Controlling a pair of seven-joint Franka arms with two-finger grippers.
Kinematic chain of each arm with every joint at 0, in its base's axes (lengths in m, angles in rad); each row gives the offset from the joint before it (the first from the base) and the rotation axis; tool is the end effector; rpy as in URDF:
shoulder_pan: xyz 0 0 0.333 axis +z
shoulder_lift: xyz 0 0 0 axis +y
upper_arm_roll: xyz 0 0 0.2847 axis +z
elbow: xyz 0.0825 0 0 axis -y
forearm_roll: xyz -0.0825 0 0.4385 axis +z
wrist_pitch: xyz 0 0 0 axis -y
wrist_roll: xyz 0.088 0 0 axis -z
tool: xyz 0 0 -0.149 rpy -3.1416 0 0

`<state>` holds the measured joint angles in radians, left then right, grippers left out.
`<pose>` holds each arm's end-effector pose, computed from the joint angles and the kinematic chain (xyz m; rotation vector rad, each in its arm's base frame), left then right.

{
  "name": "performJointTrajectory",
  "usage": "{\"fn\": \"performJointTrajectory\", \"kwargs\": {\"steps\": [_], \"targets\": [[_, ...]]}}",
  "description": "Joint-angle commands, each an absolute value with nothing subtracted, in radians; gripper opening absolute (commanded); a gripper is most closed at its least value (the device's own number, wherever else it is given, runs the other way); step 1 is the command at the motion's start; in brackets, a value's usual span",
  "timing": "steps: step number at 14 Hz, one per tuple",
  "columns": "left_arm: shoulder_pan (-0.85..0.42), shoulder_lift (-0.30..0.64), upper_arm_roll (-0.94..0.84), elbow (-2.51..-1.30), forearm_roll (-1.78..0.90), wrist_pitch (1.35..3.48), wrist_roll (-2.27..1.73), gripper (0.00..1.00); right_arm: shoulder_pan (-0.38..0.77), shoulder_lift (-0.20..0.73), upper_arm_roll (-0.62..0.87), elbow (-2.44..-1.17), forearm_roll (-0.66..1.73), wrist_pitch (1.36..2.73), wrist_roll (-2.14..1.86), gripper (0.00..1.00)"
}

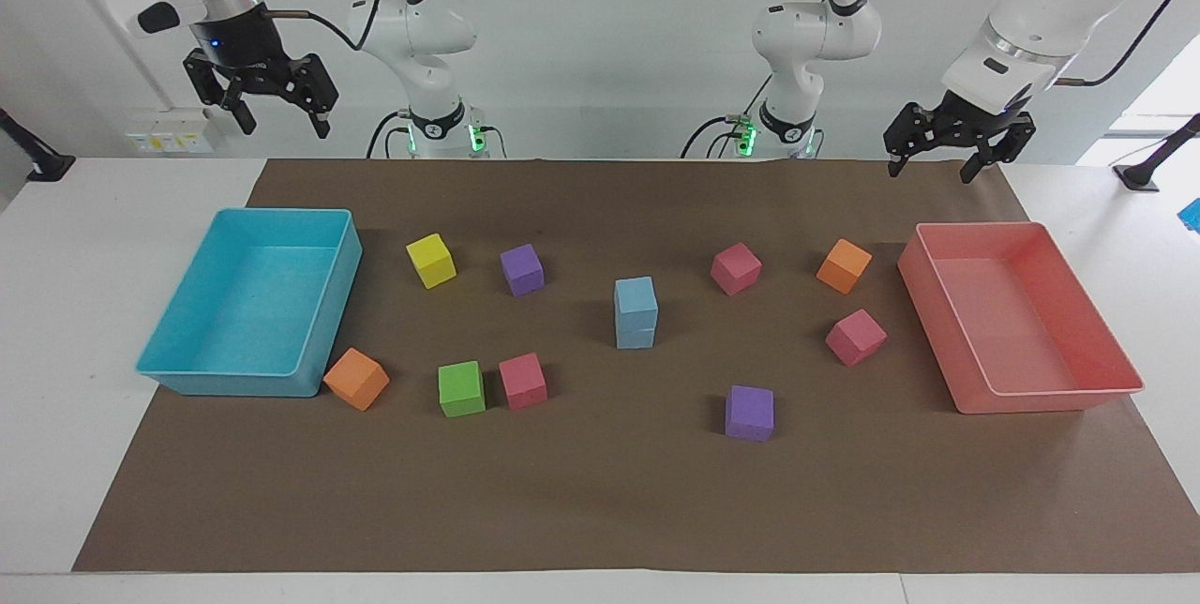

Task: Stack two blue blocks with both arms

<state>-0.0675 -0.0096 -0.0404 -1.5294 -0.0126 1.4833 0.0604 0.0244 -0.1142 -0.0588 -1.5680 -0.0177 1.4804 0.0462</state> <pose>0.5923 -0.0662 0.5711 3.1186 -0.2644 -0.0576 0.5669 -0.0239 0.6117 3.1279 -0.1285 0.0414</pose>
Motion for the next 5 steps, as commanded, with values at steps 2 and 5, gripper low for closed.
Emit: {"fn": "performJointTrajectory", "kwargs": {"steps": [2, 5], "targets": [[-0.049, -0.014, -0.052, -1.532, -0.015, 1.471, 0.069, 1.00, 0.020, -0.118, -0.064, -1.559, -0.018, 1.465, 0.025, 1.00], [-0.049, -0.014, -0.052, -1.531, -0.015, 1.473, 0.071, 1.00, 0.021, -0.118, -0.057, -1.559, -0.017, 1.462, 0.023, 1.00]]}}
